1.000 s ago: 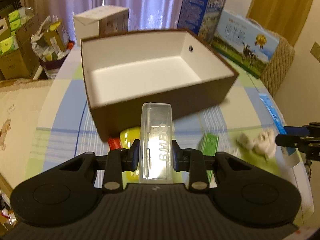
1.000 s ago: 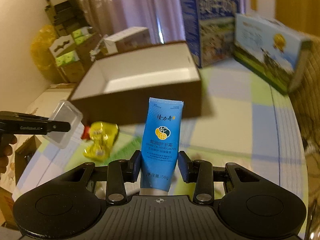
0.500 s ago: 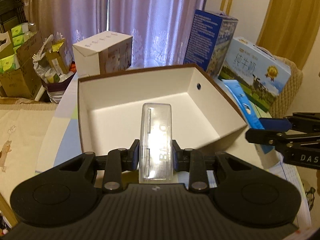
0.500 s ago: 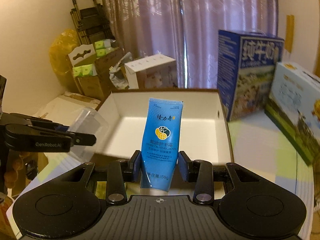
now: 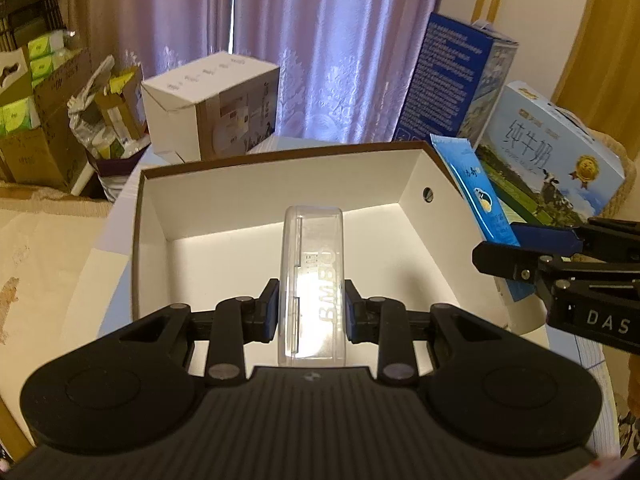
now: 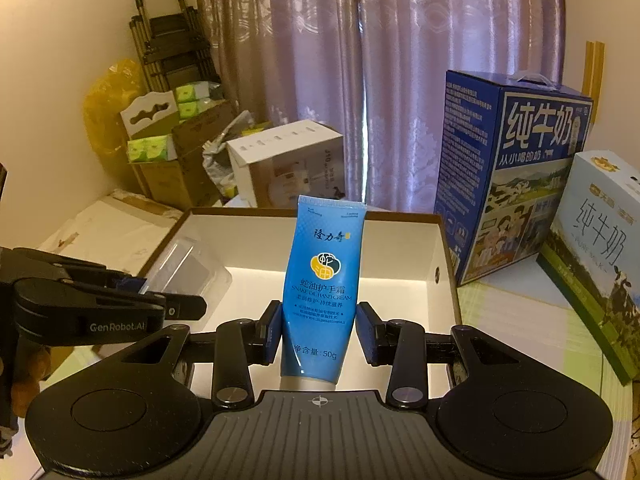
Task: Organize objects
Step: 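Carry the clear case and blue tube up over the brown box with both tools, then open both tools to drop the clear case and blue tube into the box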
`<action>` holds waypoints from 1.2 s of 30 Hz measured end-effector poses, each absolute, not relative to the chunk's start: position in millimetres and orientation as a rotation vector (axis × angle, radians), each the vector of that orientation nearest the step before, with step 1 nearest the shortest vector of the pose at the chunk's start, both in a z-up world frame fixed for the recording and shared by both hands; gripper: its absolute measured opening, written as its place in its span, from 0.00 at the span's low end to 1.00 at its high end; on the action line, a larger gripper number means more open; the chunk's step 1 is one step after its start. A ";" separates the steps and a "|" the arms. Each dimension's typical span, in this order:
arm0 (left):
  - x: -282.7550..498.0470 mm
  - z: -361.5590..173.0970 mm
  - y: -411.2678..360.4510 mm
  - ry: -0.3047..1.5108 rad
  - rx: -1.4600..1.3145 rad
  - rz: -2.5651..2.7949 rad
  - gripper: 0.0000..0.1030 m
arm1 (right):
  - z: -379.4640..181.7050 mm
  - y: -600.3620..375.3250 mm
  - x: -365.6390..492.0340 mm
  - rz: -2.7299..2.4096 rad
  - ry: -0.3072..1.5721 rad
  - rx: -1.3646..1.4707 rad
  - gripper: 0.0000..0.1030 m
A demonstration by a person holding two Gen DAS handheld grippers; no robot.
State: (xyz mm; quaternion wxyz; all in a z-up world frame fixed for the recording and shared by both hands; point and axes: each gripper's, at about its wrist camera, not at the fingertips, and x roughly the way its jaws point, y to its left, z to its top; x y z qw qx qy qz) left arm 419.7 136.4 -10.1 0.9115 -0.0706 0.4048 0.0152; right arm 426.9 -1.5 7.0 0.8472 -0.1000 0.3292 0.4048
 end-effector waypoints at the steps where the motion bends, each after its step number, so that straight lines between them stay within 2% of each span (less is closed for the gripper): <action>1: 423.7 -13.1 136.7 0.845 -0.154 0.034 0.25 | 4.5 -0.2 429.8 0.849 0.697 -0.212 0.35; 22: 465.6 -78.4 136.7 0.986 -0.276 0.058 0.27 | -47.8 14.5 470.0 0.787 0.801 -0.227 0.36; 24: 465.8 -78.7 136.8 0.986 -0.275 0.057 0.40 | -50.0 14.2 470.7 0.785 0.810 -0.226 0.36; 25: 465.2 -78.4 137.0 0.983 -0.269 0.063 0.49 | -51.0 13.7 470.7 0.785 0.815 -0.223 0.36; 28: 465.2 -75.9 140.3 0.977 -0.262 0.068 0.53 | -52.8 13.5 471.2 0.787 0.830 -0.211 0.36; 36: 458.1 -69.2 146.1 0.975 -0.194 0.095 0.73 | -56.7 13.9 478.2 0.746 0.867 -0.152 0.36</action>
